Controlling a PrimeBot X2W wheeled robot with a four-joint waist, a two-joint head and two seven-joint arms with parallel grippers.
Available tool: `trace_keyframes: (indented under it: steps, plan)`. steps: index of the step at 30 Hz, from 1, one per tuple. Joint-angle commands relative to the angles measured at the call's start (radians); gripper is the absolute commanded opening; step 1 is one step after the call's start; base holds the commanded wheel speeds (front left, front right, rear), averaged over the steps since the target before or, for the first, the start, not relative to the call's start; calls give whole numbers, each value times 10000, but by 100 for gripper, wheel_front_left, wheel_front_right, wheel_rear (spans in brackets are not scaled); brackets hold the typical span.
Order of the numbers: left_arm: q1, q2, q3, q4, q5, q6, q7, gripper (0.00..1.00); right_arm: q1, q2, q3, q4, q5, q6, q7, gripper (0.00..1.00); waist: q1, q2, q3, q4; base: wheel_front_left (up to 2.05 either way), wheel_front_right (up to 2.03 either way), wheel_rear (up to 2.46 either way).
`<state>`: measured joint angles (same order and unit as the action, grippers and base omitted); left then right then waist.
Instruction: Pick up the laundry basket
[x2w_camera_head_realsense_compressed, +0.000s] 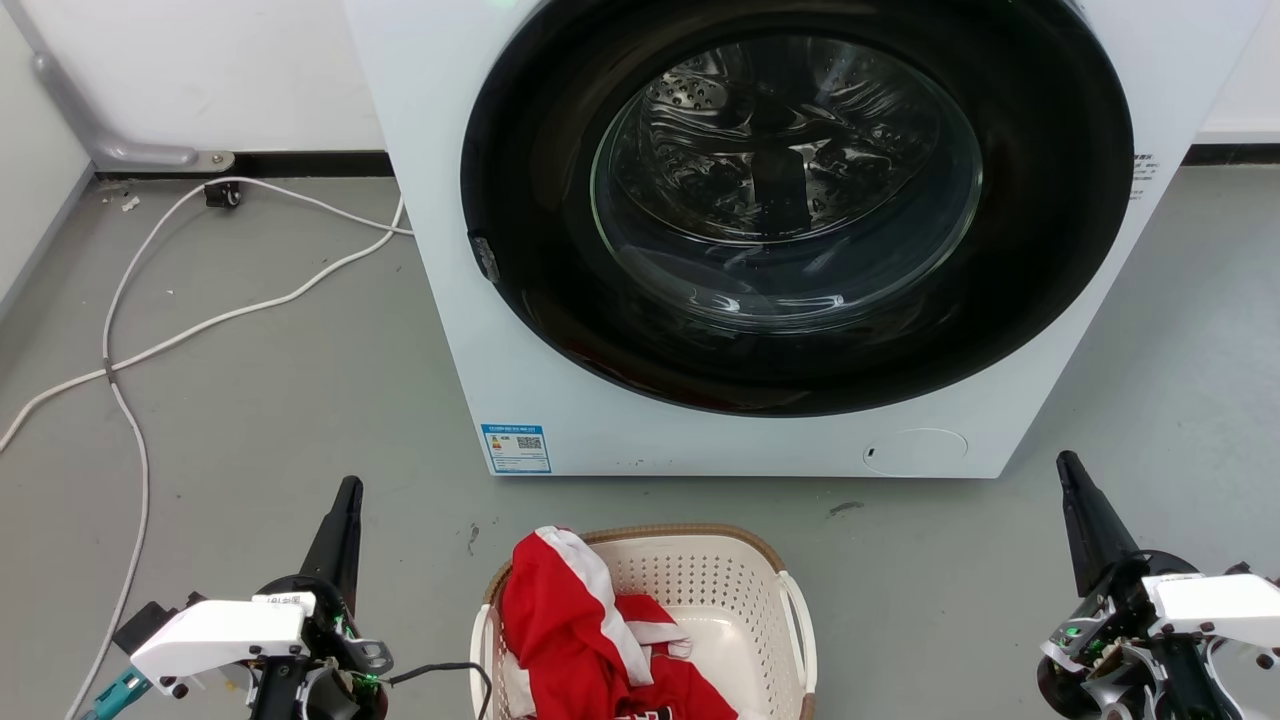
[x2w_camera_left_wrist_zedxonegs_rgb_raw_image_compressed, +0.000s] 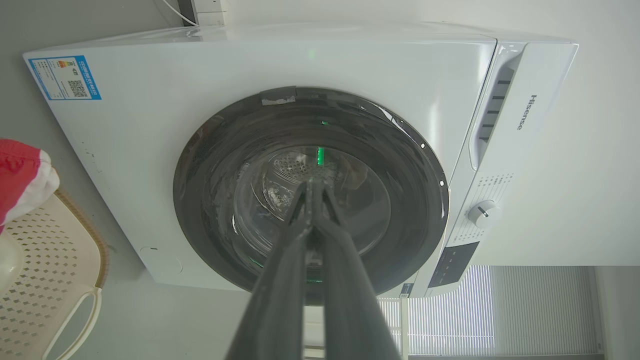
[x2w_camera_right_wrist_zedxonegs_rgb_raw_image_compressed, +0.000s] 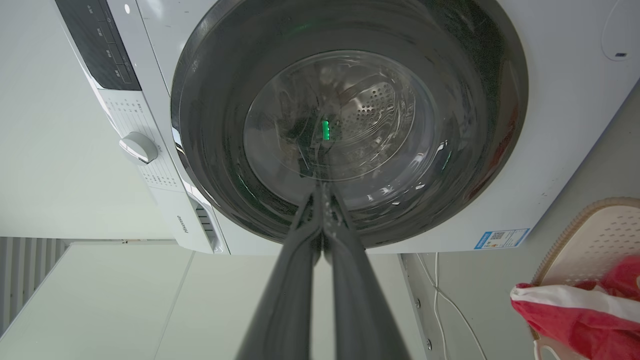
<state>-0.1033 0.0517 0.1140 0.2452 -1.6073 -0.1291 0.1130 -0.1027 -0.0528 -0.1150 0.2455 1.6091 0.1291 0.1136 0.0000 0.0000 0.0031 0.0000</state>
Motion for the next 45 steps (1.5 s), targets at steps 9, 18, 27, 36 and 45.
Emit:
trace_keyframes:
  steps: [9, 18, 27, 36, 45]
  plan:
    - [-96, -11, 38, 7, 11, -30, 28, 0, -118, 49, -8, 9, -37, 30, 23, 0, 0, 0, 0, 0, 0, 0, 0]
    - [-96, -12, 38, 7, 12, -30, 28, 0, -118, 49, -6, 9, -32, 30, 21, 0, 0, 0, 0, 0, 0, 0, 0]
    - [-95, -12, 36, 8, 9, -30, 27, 0, -117, 49, -4, 9, -31, 30, 18, 0, 0, 0, 0, 0, 0, 0, 0]
    - [11, -2, -13, 30, 1, 4, -6, 100, 12, 0, 6, 22, -1, 0, -6, 100, 1, 0, 1, 0, 0, 0, 0]
    - [-230, -4, -488, -14, 51, -1, -457, 100, -121, -6, 256, -95, -205, 2, -441, 100, 0, 0, 27, 0, 0, 0, 0]
